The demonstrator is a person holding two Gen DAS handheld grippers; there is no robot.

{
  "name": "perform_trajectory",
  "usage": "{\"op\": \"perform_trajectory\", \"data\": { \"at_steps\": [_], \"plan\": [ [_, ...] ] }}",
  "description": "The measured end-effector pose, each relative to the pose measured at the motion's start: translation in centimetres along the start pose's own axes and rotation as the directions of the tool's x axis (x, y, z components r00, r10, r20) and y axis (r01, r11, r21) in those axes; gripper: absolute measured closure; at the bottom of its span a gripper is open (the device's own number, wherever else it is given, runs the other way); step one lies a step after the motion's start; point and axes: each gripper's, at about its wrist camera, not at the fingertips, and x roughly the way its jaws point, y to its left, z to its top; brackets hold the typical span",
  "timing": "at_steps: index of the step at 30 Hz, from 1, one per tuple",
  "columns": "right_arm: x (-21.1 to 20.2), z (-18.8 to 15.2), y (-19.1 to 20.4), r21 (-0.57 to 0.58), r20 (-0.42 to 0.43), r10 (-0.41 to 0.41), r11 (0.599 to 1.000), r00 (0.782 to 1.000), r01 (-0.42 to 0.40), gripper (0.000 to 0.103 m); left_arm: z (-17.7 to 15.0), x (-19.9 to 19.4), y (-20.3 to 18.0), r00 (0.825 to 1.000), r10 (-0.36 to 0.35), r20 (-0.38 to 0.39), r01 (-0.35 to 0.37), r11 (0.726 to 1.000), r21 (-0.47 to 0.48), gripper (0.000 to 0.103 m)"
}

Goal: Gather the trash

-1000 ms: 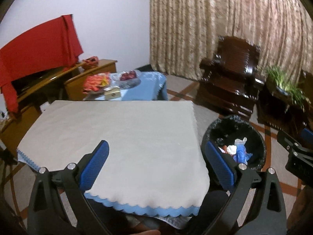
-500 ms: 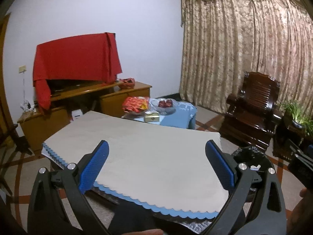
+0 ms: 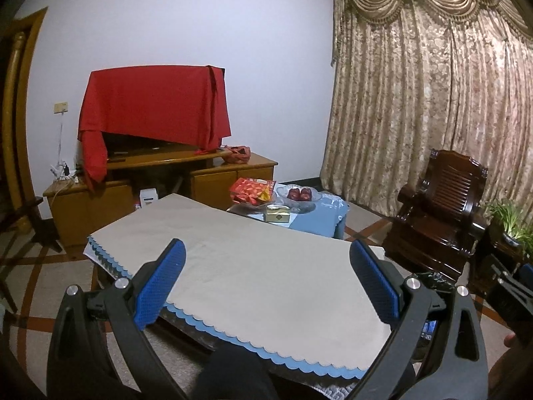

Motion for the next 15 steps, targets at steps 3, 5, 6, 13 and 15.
{"op": "perform_trajectory", "data": {
  "at_steps": [3,5,6,13,15],
  "plan": [
    [-0.1,0.0,-0.3,0.006,0.01,-0.007,1.0,1.0,0.007,0.006,-0.1,-0.2,-0.1,1.0,0.017,0.007,-0.017,1.0,0.006,0.007],
    [-0.2,0.0,-0.6,0.015,0.019,-0.013,1.0,1.0,0.013,0.006,-0.2,-0.2,-0.2,1.0,0.025,0.005,-0.025,1.0,0.014,0.007],
    [-0.2,0.0,-0.7,0.021,0.021,-0.013,1.0,1.0,0.013,0.006,-0.3,-0.1,-0.2,1.0,0.025,0.001,-0.025,1.0,0.016,0.007],
    [-0.3,-0.3,-1.4,0.045,0.02,-0.016,0.999,1.0,0.015,0.006,-0.3,-0.1,-0.3,0.999,0.032,0.003,-0.032,0.999,0.019,0.007],
    [-0.3,-0.4,-1.5,0.051,0.016,-0.019,0.999,1.0,0.018,0.006,-0.3,-0.2,-0.3,0.999,0.038,0.01,-0.038,0.999,0.023,0.007]
  ]
}}
